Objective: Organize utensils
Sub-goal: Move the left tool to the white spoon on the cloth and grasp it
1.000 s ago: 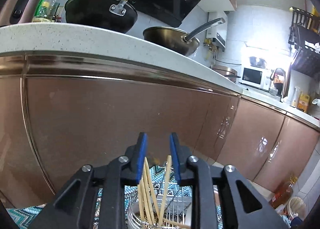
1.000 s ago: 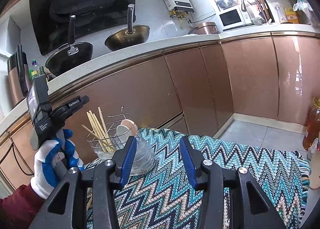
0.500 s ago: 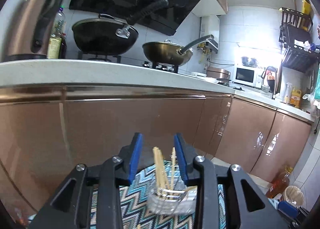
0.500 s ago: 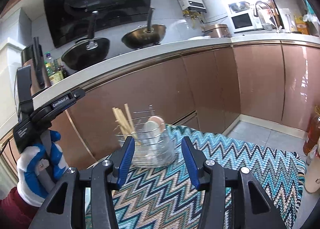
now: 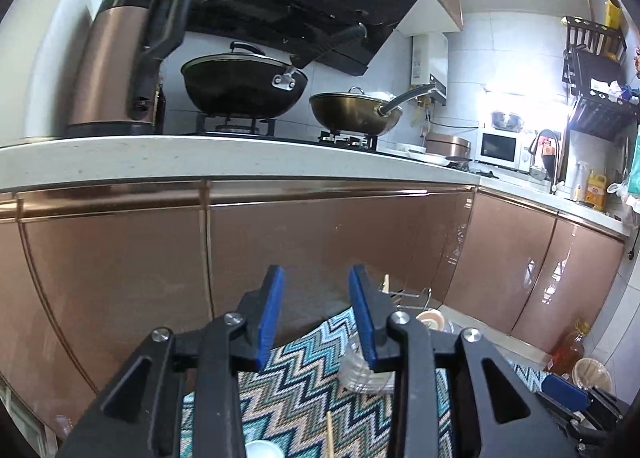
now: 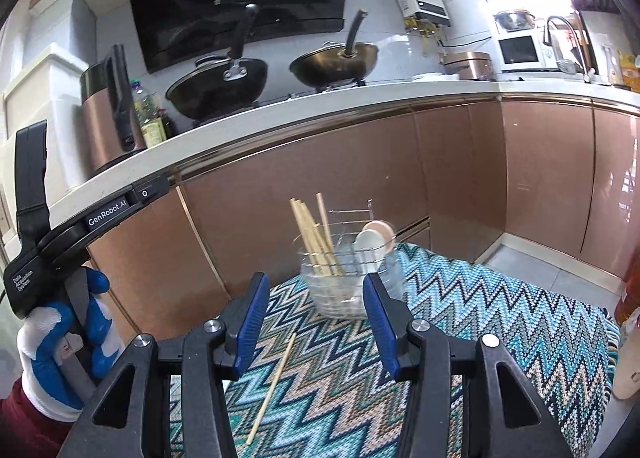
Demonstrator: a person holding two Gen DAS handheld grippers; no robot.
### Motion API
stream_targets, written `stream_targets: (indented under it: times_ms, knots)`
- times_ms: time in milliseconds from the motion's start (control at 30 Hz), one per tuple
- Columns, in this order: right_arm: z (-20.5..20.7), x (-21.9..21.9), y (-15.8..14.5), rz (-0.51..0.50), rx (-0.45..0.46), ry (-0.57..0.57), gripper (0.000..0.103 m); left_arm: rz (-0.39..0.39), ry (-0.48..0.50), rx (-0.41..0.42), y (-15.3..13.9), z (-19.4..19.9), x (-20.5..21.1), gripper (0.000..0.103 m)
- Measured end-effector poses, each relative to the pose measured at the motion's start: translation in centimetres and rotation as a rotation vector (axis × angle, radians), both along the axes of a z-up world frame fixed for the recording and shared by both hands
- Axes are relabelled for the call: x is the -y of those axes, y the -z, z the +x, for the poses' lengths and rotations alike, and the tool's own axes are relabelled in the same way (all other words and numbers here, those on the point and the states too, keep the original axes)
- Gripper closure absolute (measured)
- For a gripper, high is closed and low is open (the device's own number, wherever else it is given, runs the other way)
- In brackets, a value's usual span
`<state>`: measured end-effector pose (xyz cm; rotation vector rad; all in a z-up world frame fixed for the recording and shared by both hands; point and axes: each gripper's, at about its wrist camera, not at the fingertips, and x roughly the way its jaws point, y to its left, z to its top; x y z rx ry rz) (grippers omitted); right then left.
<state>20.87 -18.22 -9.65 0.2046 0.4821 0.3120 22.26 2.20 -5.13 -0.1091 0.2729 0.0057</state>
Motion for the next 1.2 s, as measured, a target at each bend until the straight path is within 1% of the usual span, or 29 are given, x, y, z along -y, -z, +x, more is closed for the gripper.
stream_targets:
  times_ms: [167, 367, 533, 633, 733, 867, 900, 967, 1033, 1067, 1133, 1200]
  knots:
    - [-0.6, -1.6, -0.2, -0.022, -0.012, -0.024, 0.057, 0.000, 0.000, -0.016, 0.1, -1.4, -1.2, 0.069]
    - [-1.0, -3.1, 0.0, -0.056, -0.036, -0.046, 0.057, -0.018, -0.001, -0.030, 0.3, -2.1, -2.8, 0.067]
    - [-0.8, -4.0, 0.4, -0.079, -0.072, -0.064, 0.057, -0.035, 0.009, -0.077, 1.2, -1.8, -4.4, 0.067]
    - [0.0, -4.9, 0.9, -0.100, -0.114, -0.082, 0.057, -0.044, 0.023, -0.117, 2.0, -1.5, -5.4, 0.067]
    - [1.2, -6.1, 1.8, -0.138, -0.172, -0.106, 0.057, -0.092, 0.075, -0.196, 3.3, -0.5, -6.9, 0.067]
    - [2.9, -7.4, 4.2, -0.193, -0.280, -0.147, 0.057, -0.208, 0.202, -0.384, 6.7, 1.9, -10.6, 0.067]
    - [3.7, -7.9, 5.1, -0.207, -0.321, -0.162, 0.057, -0.228, 0.235, -0.428, 7.6, 2.5, -11.3, 0.067]
    - [4.8, -8.2, 6.3, -0.205, -0.376, -0.183, 0.057, -0.286, 0.306, -0.544, 9.9, 3.7, -12.5, 0.067]
    - [6.5, -8.7, 7.9, -0.205, -0.445, -0.205, 0.057, -0.346, 0.361, -0.643, 12.2, 4.5, -13.0, 0.067]
    - [7.0, -9.0, 8.3, -0.207, -0.463, -0.215, 0.059, -0.364, 0.373, -0.694, 13.3, 4.9, -13.0, 0.067]
    - [8.4, -9.6, 9.4, -0.208, -0.513, -0.237, 0.061, -0.391, 0.372, -0.765, 15.3, 5.6, -13.0, 0.067]
    - [9.9, -10.4, 10.5, -0.212, -0.561, -0.265, 0.063, -0.422, 0.369, -0.811, 16.8, 6.2, -12.9, 0.067]
